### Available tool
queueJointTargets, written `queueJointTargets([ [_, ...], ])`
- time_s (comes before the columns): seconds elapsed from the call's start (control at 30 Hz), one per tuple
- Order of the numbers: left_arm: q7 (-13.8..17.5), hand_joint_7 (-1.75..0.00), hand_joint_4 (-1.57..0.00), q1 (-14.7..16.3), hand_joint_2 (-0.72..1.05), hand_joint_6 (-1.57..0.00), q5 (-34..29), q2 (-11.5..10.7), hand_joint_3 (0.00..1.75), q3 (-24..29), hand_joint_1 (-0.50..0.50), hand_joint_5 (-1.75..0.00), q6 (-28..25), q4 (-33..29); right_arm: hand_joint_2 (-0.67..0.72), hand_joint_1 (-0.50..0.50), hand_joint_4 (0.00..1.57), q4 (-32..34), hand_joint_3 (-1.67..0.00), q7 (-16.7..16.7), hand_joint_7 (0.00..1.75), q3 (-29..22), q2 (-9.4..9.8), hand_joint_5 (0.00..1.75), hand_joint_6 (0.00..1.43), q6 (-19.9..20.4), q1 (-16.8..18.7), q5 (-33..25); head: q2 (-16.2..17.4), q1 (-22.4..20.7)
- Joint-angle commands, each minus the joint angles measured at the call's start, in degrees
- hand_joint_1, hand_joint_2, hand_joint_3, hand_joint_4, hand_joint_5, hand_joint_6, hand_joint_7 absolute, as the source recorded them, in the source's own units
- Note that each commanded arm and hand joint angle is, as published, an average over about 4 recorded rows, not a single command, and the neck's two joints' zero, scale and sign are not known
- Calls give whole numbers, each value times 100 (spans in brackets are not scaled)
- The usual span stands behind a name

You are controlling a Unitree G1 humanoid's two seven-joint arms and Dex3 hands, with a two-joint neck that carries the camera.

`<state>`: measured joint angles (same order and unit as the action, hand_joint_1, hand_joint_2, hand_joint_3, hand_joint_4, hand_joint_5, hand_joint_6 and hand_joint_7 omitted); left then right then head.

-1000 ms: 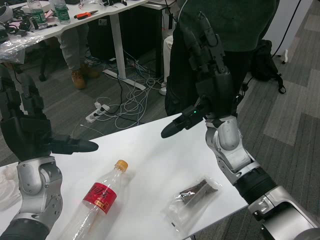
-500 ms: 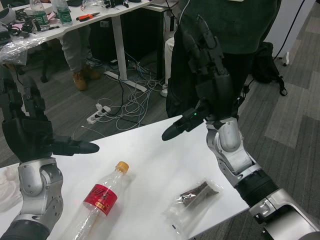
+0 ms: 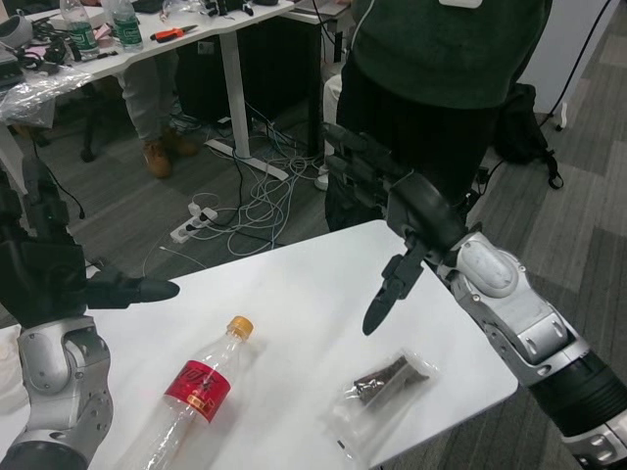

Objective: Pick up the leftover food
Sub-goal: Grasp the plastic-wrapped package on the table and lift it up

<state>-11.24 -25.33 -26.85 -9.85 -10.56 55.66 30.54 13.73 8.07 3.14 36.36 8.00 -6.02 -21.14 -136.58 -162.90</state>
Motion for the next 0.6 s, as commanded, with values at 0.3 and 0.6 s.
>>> queueJointTargets([
  [0.3,-3,0,-19,-82,-28,0,-48,-147,0,58,-50,0,-132,79,9,-29,0,-96,-2,57,0,842,363,0,0,61,813,602,280,260],
  [0.6,8,0,-19,-112,-28,0,-48,-153,0,54,-50,0,-163,119,3,-29,0,-659,-8,305,0,1000,304,0,0,496,866,1163,408,285],
])
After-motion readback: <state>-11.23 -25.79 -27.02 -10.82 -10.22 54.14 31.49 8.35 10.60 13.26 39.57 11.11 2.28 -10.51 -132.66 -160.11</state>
